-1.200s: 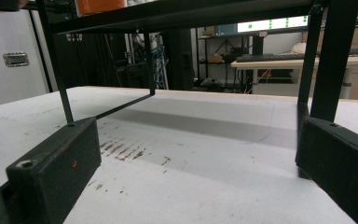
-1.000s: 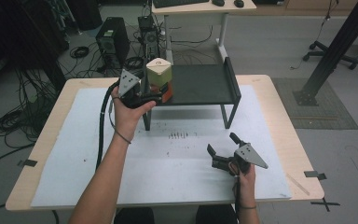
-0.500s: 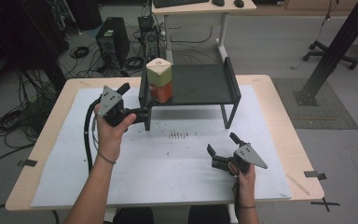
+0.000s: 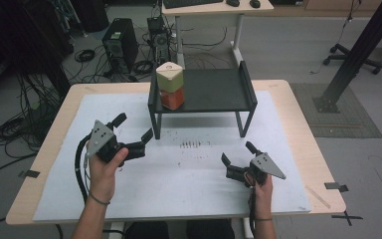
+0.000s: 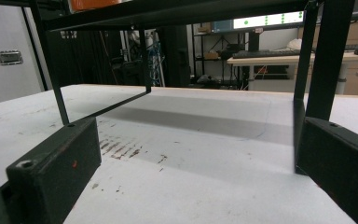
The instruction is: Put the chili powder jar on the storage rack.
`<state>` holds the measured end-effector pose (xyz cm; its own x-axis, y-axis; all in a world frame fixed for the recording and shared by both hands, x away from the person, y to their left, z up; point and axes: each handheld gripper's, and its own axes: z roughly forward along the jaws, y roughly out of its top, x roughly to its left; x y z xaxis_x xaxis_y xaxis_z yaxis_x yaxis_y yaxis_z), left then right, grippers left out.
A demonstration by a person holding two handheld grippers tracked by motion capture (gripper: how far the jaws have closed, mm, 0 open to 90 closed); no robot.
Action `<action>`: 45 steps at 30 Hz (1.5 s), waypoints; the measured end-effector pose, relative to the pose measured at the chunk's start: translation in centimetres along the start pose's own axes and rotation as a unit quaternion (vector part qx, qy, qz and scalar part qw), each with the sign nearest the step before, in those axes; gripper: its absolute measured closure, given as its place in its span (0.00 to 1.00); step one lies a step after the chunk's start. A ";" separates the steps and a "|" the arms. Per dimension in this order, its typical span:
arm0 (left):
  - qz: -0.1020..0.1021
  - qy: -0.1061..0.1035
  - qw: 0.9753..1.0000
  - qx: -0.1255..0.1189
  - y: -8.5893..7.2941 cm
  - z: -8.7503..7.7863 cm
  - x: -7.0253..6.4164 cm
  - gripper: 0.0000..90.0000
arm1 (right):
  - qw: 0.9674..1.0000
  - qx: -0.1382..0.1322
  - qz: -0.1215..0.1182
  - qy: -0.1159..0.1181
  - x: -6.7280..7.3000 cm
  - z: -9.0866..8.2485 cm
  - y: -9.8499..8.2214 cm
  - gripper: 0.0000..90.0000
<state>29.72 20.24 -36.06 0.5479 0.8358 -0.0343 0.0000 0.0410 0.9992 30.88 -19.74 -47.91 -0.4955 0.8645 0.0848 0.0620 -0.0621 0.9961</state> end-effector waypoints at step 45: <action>-0.011 0.030 0.999 0.011 -10.9 -4.0 1.7 0.01 | 1.000 0.002 -0.013 -0.001 0.2 0.1 0.0 0.00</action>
<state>27.30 23.44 -47.12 0.4967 0.8660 -0.0578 0.0308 0.0490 0.9983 30.84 -19.56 -47.89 -0.4944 0.8672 0.0591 0.0523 -0.0382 0.9979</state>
